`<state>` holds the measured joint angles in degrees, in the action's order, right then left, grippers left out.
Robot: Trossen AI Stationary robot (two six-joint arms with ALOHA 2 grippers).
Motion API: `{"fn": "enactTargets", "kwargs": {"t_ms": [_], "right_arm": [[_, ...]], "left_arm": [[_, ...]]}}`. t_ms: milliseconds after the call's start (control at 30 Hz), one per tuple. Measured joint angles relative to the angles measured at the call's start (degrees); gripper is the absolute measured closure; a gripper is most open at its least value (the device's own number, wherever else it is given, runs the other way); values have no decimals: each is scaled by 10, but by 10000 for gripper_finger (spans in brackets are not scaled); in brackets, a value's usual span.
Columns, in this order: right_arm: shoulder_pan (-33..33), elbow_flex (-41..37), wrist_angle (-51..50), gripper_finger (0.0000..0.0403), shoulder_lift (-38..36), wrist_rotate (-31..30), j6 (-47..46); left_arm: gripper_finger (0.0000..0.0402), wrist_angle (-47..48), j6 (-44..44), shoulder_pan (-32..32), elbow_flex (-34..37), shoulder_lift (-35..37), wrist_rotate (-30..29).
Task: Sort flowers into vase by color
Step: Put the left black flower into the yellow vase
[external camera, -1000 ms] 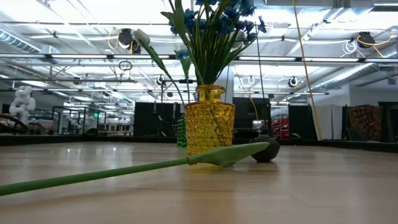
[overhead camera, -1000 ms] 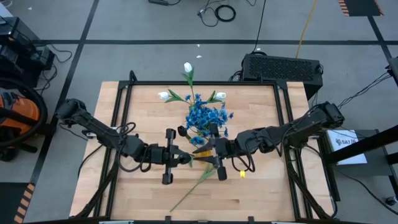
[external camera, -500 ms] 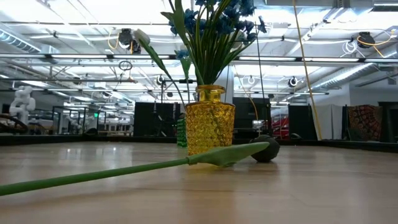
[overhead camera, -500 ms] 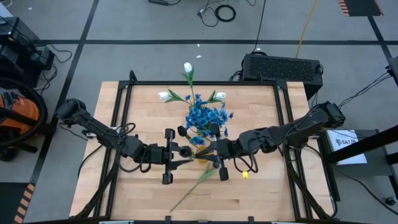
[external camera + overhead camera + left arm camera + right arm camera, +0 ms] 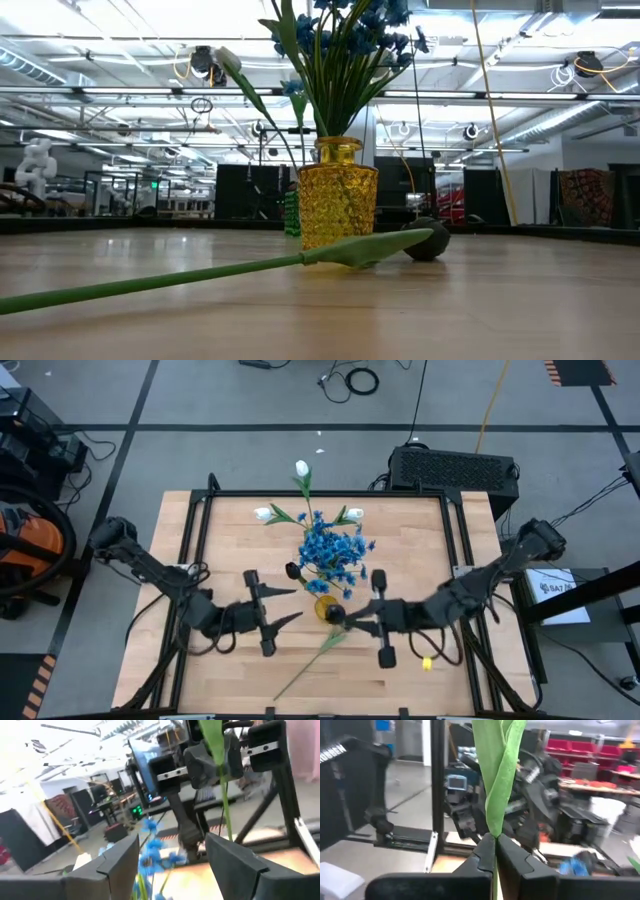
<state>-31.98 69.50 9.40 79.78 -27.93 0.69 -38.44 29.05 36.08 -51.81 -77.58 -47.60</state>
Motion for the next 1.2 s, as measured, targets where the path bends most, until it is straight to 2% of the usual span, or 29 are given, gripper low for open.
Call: {"fn": "enactTargets", "kwargs": {"t_ms": [67,167,367,467,567,700,767,1033,1200], "right_arm": [[-23,-31,18,402,-6,-60,-8],[-44,-98,125,402,-8,-130,-15],[-37,-262,473,403,7,-149,-22],[-36,-336,635,403,41,-173,-25],[-37,-378,786,403,83,-207,-12],[-26,-383,803,403,121,-262,-2],[-17,-366,805,403,138,-262,-2],[-9,-292,804,402,185,-263,49],[-10,-278,805,402,184,-307,100]], "left_arm": [[167,19,4,18,0,4,-22],[167,58,-10,45,0,11,-28],[167,140,-81,88,0,11,-28],[167,193,-130,97,0,11,-28],[167,246,-185,99,0,11,-27],[167,322,-260,98,0,11,-22],[167,345,-289,98,4,11,-21],[167,356,-332,106,29,10,10],[167,362,-348,118,29,8,20]]}}
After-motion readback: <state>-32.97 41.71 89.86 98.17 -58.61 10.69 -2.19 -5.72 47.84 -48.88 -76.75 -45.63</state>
